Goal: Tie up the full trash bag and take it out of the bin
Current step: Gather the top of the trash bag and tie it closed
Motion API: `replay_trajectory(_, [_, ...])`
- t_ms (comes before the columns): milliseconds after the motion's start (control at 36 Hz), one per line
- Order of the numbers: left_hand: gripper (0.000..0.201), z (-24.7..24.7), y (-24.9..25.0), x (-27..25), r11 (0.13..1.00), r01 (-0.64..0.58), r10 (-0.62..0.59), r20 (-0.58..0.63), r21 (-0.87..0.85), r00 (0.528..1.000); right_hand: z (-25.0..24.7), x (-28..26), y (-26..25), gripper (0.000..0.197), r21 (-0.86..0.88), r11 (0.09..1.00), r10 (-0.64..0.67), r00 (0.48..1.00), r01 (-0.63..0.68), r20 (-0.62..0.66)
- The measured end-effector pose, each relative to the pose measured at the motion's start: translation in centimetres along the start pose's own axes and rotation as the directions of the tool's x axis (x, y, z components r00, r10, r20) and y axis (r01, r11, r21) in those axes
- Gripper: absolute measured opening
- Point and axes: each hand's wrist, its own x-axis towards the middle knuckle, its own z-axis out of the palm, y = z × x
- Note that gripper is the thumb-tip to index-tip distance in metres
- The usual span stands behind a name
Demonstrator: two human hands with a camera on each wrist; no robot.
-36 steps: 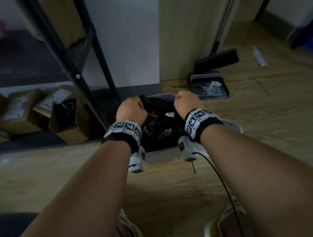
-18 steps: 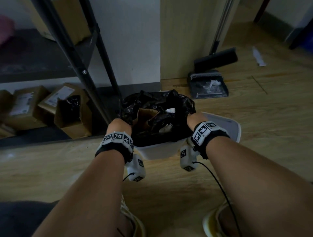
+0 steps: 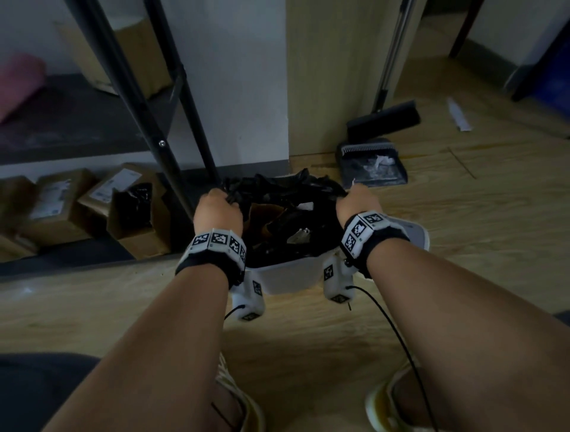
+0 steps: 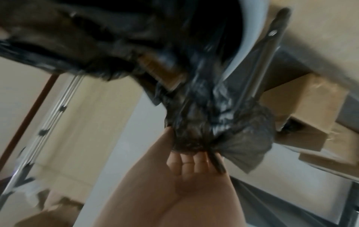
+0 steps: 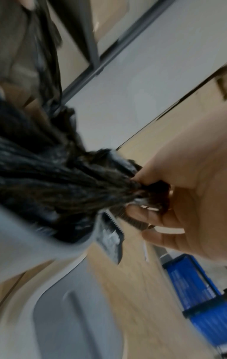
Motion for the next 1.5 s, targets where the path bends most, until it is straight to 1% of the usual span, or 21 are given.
replay_trajectory(56, [0.028, -0.9, 0.9, -0.2, 0.999, -0.036, 0.036, -0.028, -0.023, 0.999, -0.9, 0.1, -0.6, 0.021, 0.027, 0.999, -0.031, 1.000, 0.031, -0.003])
replay_trajectory(167, [0.030, -2.8, 2.1, -0.4, 0.995, -0.084, 0.080, -0.080, -0.047, 0.994, -2.6, -0.5, -2.0, 0.023, 0.083, 0.992, -0.087, 0.991, 0.096, -0.100])
replay_trajectory(250, [0.029, -3.9, 2.6, -0.6, 0.992, -0.109, 0.102, -0.099, -0.069, 0.990, -3.6, -1.4, -2.9, 0.019, 0.110, 0.983, -0.130, 0.977, 0.150, -0.169])
replay_trajectory(333, [0.030, -4.6, 2.7, -1.0, 0.990, -0.113, 0.107, -0.070, -0.082, 0.992, -4.6, -2.7, -3.9, 0.020, 0.119, 0.967, -0.196, 0.957, 0.224, -0.212])
replay_trajectory(444, [0.033, -5.2, 2.6, -1.5, 0.990, -0.086, 0.088, 0.014, -0.113, 0.996, -5.4, -3.8, -4.9, 0.025, 0.068, 0.939, -0.308, 0.911, 0.338, -0.275])
replay_trajectory(528, [0.030, -5.5, 2.7, -1.9, 0.988, -0.075, 0.079, 0.025, -0.132, 0.997, -5.8, -4.2, -5.6, 0.025, 0.042, 0.913, -0.375, 0.875, 0.406, -0.306])
replay_trajectory(611, [0.028, -5.8, 3.0, -2.1, 0.985, -0.087, 0.090, 0.016, -0.150, 0.996, -6.2, -4.6, -6.2, 0.025, 0.036, 0.895, -0.409, 0.851, 0.444, -0.328])
replay_trajectory(694, [0.026, -6.3, 3.5, -2.2, 0.982, -0.105, 0.104, -0.011, -0.160, 0.994, -6.6, -4.6, -6.6, 0.026, 0.035, 0.884, -0.427, 0.836, 0.466, -0.345])
replay_trajectory(750, [0.027, -6.7, 3.9, -2.0, 0.983, -0.129, 0.126, -0.033, -0.131, 0.991, -6.9, -4.6, -6.9, 0.027, -0.001, 0.887, -0.433, 0.832, 0.462, -0.347])
replay_trajectory(833, [0.028, -7.6, 4.5, -1.7, 0.983, -0.173, 0.169, -0.073, -0.061, 0.983, -7.4, -4.3, -7.2, 0.033, -0.048, 0.913, -0.398, 0.856, 0.406, -0.330])
replay_trajectory(917, [0.027, -8.4, 5.2, -1.3, 0.978, -0.208, 0.205, -0.073, -0.036, 0.976, -8.1, -4.0, -7.6, 0.043, -0.059, 0.924, -0.377, 0.869, 0.379, -0.322])
replay_trajectory(1000, [0.024, -8.9, 5.9, -1.1, 0.965, -0.243, 0.237, -0.073, -0.095, 0.969, -8.8, -3.9, -8.1, 0.044, -0.068, 0.920, -0.384, 0.858, 0.385, -0.341])
replay_trajectory(1139, [0.025, -9.3, 7.1, -1.1, 0.926, -0.282, 0.266, -0.097, -0.252, 0.959, -9.2, -4.1, -8.7, 0.026, -0.068, 0.908, -0.403, 0.819, 0.413, -0.408])
replay_trajectory(1250, [0.026, -9.2, 7.8, -1.1, 0.888, -0.232, 0.220, -0.076, -0.397, 0.973, -9.1, -4.0, -8.7, 0.024, -0.051, 0.899, -0.415, 0.808, 0.435, -0.419])
replay_trajectory(1333, [0.021, -8.9, 8.0, -1.2, 0.862, -0.163, 0.176, -0.019, -0.480, 0.984, -8.7, -3.7, -8.5, 0.021, -0.035, 0.887, -0.435, 0.806, 0.461, -0.403])
replay_trajectory(1389, [0.014, -8.6, 8.1, -1.0, 0.854, -0.139, 0.180, 0.033, -0.501, 0.983, -8.5, -3.6, -8.3, 0.020, -0.022, 0.878, -0.446, 0.802, 0.478, -0.397])
replay_trajectory(1444, [0.012, -8.5, 8.3, -0.8, 0.864, -0.125, 0.187, 0.079, -0.488, 0.979, -8.2, -3.5, -8.3, 0.019, -0.007, 0.868, -0.458, 0.796, 0.496, -0.395])
replay_trajectory(1472, [0.013, -8.5, 8.4, -0.7, 0.867, -0.121, 0.193, 0.101, -0.483, 0.976, -8.1, -3.5, -8.3, 0.018, -0.002, 0.864, -0.463, 0.794, 0.503, -0.394])
replay_trajectory(1500, [0.021, -8.5, 8.5, -0.6, 0.867, -0.118, 0.199, 0.119, -0.485, 0.973, -8.0, -3.5, -8.3, 0.017, 0.002, 0.861, -0.468, 0.793, 0.509, -0.391])
